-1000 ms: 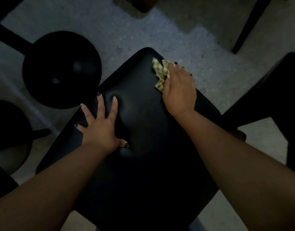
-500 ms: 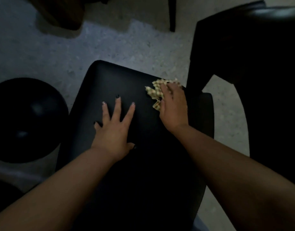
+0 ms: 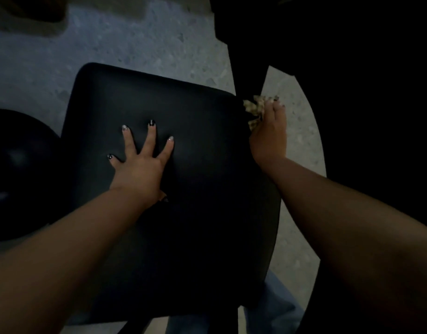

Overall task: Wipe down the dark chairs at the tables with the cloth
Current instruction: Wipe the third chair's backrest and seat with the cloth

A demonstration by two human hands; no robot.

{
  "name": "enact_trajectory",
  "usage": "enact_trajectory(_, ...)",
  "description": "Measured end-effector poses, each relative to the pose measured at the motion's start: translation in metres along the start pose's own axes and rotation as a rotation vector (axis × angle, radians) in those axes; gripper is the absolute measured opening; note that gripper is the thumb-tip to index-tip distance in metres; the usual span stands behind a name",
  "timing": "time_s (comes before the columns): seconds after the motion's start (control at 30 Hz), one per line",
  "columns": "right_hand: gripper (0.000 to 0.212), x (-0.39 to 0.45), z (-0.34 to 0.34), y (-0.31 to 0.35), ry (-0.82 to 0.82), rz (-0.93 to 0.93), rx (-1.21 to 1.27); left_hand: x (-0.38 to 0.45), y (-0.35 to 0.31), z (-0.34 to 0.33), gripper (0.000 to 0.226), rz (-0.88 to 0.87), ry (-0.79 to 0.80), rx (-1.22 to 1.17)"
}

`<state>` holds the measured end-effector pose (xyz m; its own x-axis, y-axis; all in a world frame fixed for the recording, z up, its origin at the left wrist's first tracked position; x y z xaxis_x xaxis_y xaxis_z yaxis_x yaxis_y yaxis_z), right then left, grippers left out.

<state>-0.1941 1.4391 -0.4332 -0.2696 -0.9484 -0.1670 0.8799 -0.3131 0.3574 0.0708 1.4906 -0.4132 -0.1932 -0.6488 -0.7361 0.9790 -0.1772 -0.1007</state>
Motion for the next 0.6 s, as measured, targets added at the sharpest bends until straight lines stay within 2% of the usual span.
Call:
enact_trajectory(0.27, 0.070, -0.121, -0.003, -0.040, 0.108, -0.530, 0.213, -0.004, 0.000, 0.004, 0.125, 0.011, -0.007, -0.029)
enact_trajectory(0.4, 0.073, -0.198, -0.012, -0.045, 0.274, -0.752, 0.168, -0.010, 0.000, 0.003, 0.124, 0.024, -0.021, -0.061)
enact_trajectory(0.5, 0.068, -0.224, -0.016, -0.046, 0.343, -0.929, 0.119, -0.017, -0.003, -0.002, 0.118, 0.040, -0.040, -0.105)
enact_trajectory(0.6, 0.053, -0.249, -0.019, -0.040, 0.476, -1.045, 0.002, -0.027, -0.003, -0.013, 0.103, 0.041, -0.066, -0.141)
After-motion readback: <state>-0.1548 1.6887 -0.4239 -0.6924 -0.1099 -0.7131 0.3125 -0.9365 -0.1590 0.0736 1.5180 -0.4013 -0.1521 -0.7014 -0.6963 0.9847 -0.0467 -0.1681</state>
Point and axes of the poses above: each hand's wrist, its own x-axis towards the middle knuckle, its own z-axis out of the back of the hand, y = z × x, the point moved 4 cm from there along x, towards the middle knuckle, and after that the axes turned 2 degrees about y, right-handed, at the moved point
